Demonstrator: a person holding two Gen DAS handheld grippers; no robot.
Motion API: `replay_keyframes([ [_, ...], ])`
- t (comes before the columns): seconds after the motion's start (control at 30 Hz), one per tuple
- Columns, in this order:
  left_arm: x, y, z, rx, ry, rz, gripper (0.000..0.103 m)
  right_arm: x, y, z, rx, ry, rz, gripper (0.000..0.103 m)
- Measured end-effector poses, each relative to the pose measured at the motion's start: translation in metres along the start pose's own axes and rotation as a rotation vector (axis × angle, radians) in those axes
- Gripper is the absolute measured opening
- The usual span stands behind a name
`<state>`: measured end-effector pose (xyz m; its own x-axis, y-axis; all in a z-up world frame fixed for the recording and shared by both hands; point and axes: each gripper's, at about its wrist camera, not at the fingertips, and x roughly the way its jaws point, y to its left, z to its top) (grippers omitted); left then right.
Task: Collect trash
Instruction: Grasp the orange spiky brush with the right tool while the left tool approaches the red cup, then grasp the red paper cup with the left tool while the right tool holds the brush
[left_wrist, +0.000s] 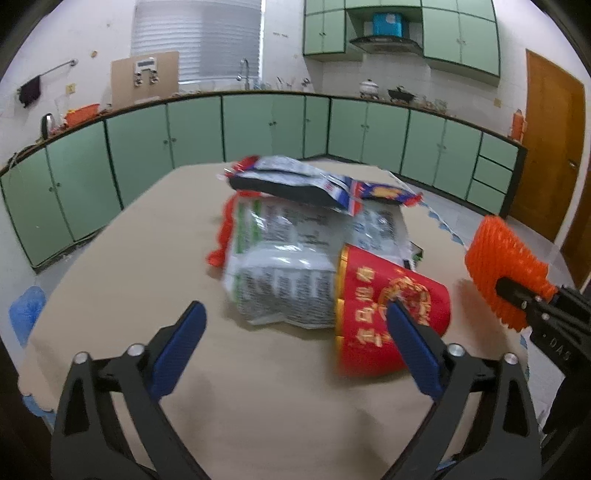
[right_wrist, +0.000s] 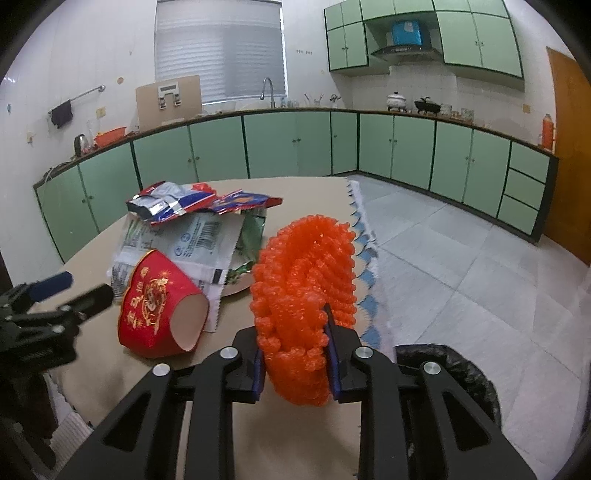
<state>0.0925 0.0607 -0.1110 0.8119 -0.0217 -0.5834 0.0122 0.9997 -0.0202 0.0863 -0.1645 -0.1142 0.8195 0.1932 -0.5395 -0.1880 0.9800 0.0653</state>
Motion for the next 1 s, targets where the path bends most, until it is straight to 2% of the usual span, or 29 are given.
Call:
replay_keyframes([
  [0.03, 0.004, -0.003, -0.001, 0.004, 0.012, -0.011, 0.086, 0.000, 0.000, 0.000, 0.000, 0.000, -0.004, 0.026],
  [0.13, 0.014, -0.011, -0.004, 0.006, 0.043, -0.033, 0.085, -0.001, -0.003, -0.002, 0.006, 0.003, -0.014, 0.026],
  [0.4, 0.018, -0.036, -0.007, 0.033, 0.052, -0.048, 0.095, 0.002, -0.013, -0.004, 0.023, 0.013, -0.035, 0.025],
  [0.8, 0.016, -0.060, -0.004, 0.017, 0.078, -0.071, 0.097, 0.007, -0.023, -0.007, 0.037, 0.020, -0.042, 0.025],
  [1.0, 0.030, -0.063, -0.010, 0.023, 0.127, -0.058, 0.097, 0.008, -0.022, -0.011, 0.042, 0.024, -0.043, 0.025],
])
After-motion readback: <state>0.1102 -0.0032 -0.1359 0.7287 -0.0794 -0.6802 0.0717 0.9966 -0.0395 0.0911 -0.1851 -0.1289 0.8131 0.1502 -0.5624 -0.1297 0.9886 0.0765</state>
